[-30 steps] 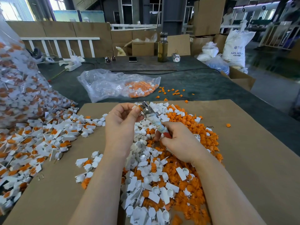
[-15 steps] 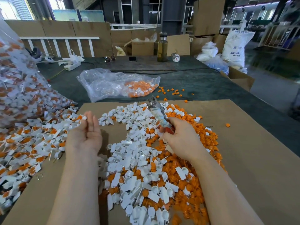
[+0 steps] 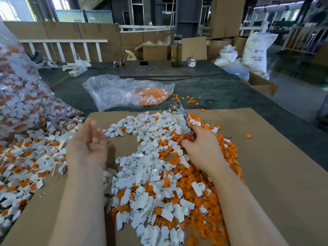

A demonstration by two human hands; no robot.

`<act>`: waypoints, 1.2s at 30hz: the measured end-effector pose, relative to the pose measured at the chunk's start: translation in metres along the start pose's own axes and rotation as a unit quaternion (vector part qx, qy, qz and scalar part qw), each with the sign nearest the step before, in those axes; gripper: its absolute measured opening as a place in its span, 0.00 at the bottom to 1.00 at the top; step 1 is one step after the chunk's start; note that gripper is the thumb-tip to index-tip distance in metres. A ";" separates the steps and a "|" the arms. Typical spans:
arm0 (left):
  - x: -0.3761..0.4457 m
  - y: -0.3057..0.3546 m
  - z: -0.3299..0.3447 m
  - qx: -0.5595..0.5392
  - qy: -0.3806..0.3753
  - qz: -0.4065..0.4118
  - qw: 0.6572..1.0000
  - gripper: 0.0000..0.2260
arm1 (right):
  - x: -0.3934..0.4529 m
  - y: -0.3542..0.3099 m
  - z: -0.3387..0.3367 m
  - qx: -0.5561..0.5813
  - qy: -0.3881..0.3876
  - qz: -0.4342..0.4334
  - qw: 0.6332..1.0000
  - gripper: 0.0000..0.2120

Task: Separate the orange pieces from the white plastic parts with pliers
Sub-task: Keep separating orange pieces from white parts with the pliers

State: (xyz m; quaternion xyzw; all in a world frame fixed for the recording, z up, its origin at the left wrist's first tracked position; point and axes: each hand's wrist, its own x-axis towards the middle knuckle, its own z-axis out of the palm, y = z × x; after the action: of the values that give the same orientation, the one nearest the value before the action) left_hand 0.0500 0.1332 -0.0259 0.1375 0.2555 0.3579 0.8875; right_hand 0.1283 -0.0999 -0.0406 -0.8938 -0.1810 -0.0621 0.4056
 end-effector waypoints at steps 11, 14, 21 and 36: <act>-0.035 -0.071 0.014 0.799 -0.238 0.134 0.535 0.06 | 0.000 0.001 0.003 -0.015 0.007 -0.004 1.000 0.07; -0.035 -0.075 0.015 0.850 -0.247 0.143 0.443 0.08 | 0.000 0.000 0.002 -0.012 0.006 -0.004 1.000 0.07; -0.035 -0.076 0.011 0.868 -0.260 0.186 0.379 0.05 | 0.000 0.000 0.003 -0.018 0.006 -0.004 1.000 0.13; -0.040 -0.064 0.016 0.612 -0.324 0.033 0.721 0.07 | -0.004 -0.007 -0.001 0.167 -0.017 0.033 0.985 0.06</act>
State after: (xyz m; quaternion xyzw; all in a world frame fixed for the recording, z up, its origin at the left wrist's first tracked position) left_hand 0.0700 0.0588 -0.0257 0.7666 0.1113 0.0866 0.6264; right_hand 0.1221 -0.0973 -0.0358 -0.8201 -0.1667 -0.0021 0.5473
